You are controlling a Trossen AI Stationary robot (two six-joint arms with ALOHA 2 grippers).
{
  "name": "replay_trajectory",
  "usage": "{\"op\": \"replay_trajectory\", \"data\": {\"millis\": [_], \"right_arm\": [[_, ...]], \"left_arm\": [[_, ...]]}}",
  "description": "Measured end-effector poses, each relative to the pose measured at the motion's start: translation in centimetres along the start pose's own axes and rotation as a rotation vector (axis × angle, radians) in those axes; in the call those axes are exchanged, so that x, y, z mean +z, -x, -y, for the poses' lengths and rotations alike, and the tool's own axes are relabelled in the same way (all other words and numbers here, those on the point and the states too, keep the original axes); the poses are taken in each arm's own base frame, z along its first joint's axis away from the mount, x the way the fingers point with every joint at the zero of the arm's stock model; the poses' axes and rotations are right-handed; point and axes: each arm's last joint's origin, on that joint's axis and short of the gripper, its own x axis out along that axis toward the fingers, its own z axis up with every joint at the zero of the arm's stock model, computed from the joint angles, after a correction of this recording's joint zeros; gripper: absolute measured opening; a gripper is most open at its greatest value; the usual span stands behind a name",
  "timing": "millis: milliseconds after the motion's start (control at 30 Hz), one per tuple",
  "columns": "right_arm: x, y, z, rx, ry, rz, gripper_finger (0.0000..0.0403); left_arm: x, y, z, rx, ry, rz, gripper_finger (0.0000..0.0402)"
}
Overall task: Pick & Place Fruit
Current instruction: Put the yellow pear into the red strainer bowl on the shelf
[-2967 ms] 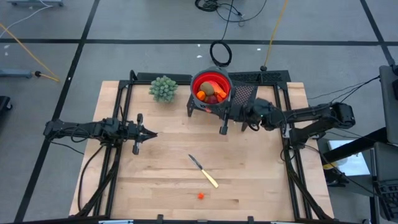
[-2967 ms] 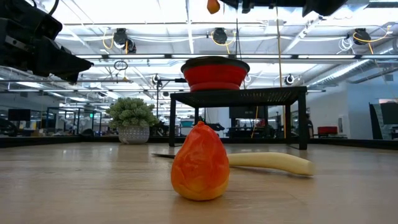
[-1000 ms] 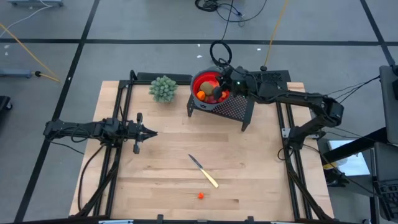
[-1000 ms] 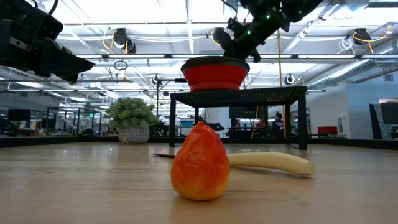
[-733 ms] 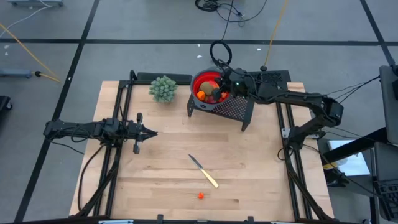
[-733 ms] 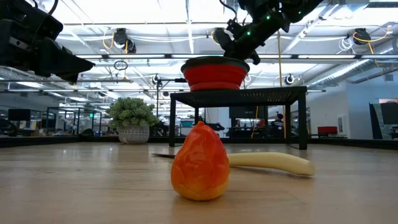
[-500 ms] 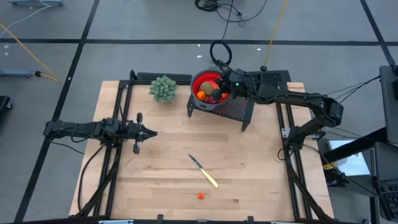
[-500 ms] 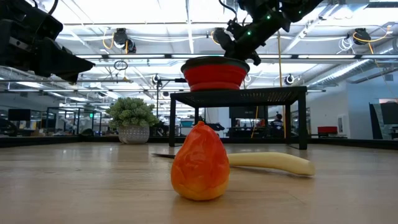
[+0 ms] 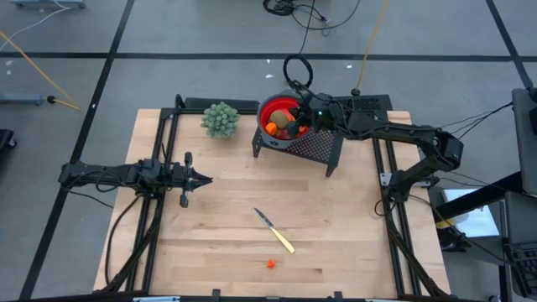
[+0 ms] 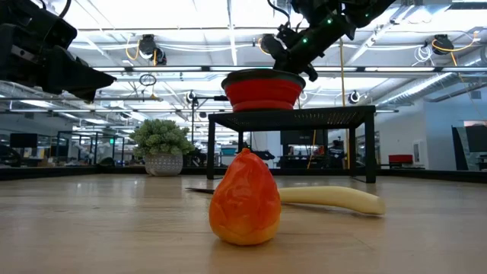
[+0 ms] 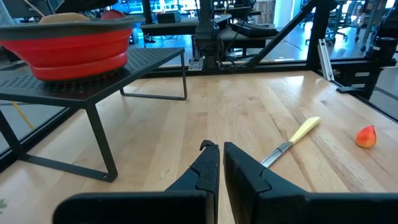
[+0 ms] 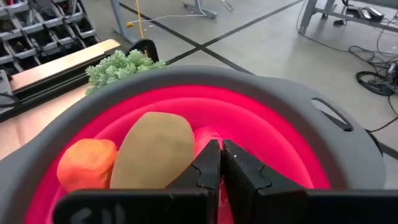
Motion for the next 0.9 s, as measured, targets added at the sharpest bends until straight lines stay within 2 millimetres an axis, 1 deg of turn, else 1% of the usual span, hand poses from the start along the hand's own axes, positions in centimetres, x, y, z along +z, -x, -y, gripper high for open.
{"op": "replay_trajectory", "data": {"millis": [167, 667, 767, 900], "right_arm": [[0.0, 0.0, 0.1, -0.002, -0.046, 0.000, 0.0013], [0.1, 0.0, 0.1, -0.002, -0.047, 0.007, 0.0058], [0.5, 0.5, -0.2, 0.012, -0.041, 0.035, 0.0054], [0.5, 1.5, -1.6, 0.054, 0.019, 0.042, 0.0029]], "left_arm": [[0.0, 0.0, 0.0, 0.000, 0.001, 0.000, 0.0026], [0.0, 0.0, 0.0, 0.000, 0.004, 0.000, 0.0026], [0.0, 0.0, 0.0, -0.001, 0.004, -0.001, 0.0026], [0.0, 0.0, 0.0, -0.001, 0.004, -0.001, 0.0026]]}}
